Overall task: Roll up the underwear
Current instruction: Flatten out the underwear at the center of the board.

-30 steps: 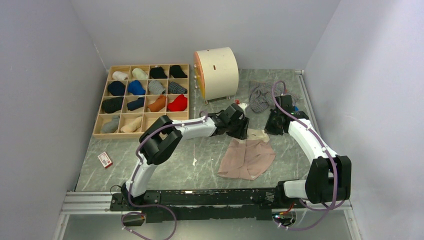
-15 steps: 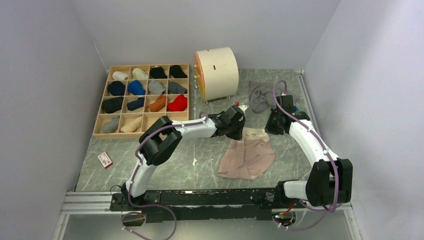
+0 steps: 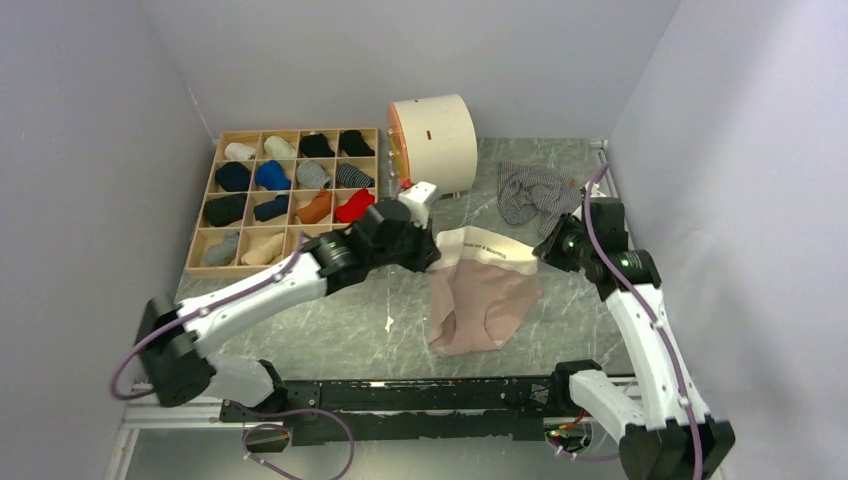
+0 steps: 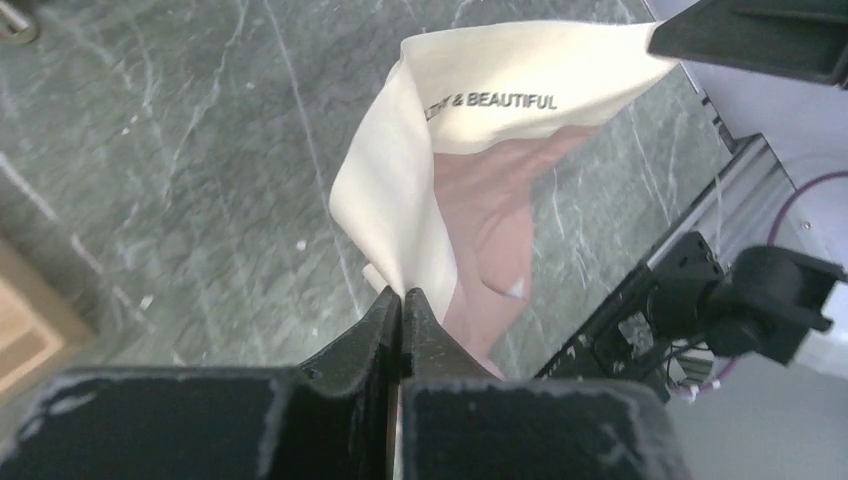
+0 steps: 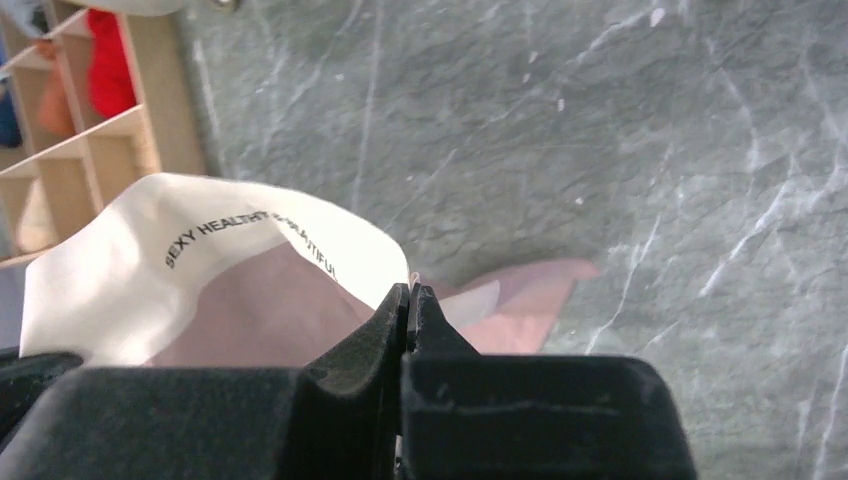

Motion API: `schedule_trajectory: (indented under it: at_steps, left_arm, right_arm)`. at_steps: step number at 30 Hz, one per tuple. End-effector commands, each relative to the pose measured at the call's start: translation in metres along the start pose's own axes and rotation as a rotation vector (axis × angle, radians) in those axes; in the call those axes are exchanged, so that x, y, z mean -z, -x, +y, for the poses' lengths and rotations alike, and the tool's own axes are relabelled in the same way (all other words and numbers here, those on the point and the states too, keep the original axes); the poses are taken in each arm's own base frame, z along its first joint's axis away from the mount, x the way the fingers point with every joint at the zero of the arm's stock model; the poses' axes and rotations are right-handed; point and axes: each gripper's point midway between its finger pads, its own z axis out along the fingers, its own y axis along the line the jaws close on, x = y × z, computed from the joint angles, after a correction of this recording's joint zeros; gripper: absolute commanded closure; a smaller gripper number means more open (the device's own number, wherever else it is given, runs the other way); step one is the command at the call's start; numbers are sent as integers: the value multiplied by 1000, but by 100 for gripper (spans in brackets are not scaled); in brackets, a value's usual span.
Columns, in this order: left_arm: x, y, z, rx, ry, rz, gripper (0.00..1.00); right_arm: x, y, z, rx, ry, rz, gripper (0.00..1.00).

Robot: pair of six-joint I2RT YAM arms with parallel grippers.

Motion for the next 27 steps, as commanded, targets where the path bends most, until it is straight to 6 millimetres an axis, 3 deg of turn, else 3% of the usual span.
schedule_trajectory:
  at_steps: [1, 7, 9, 11, 16, 19, 22, 25, 27]
  left_arm:
    - [49, -19, 16, -20, 49, 34, 95]
    - [113, -22, 18, -1, 50, 29, 95]
    - [123, -23, 24, 7, 91, 38, 95]
    - [121, -26, 32, 7, 131, 50, 95]
    - [80, -15, 53, -32, 258, 72, 95]
    - [38, 10, 77, -14, 285, 67, 95]
    - [-9, 32, 88, -39, 259, 46, 95]
    - [-50, 35, 107, -76, 285, 99, 95]
    - [-70, 35, 110, -88, 263, 137, 95]
  right_arm:
    - [47, -7, 22, -21, 120, -10, 100]
    - [99, -11, 46, -37, 250, -55, 100]
    - [101, -10, 41, -51, 215, -54, 100]
    - [91, -8, 36, -51, 171, -27, 100]
    - [39, 6, 24, -65, 82, -7, 100]
    - [-4, 17, 16, -72, 36, -2, 100]
    - [-41, 34, 11, -70, -7, -9, 100]
    - [-72, 47, 6, -58, -38, -15, 100]
    - [-80, 51, 3, -40, -63, 8, 100]
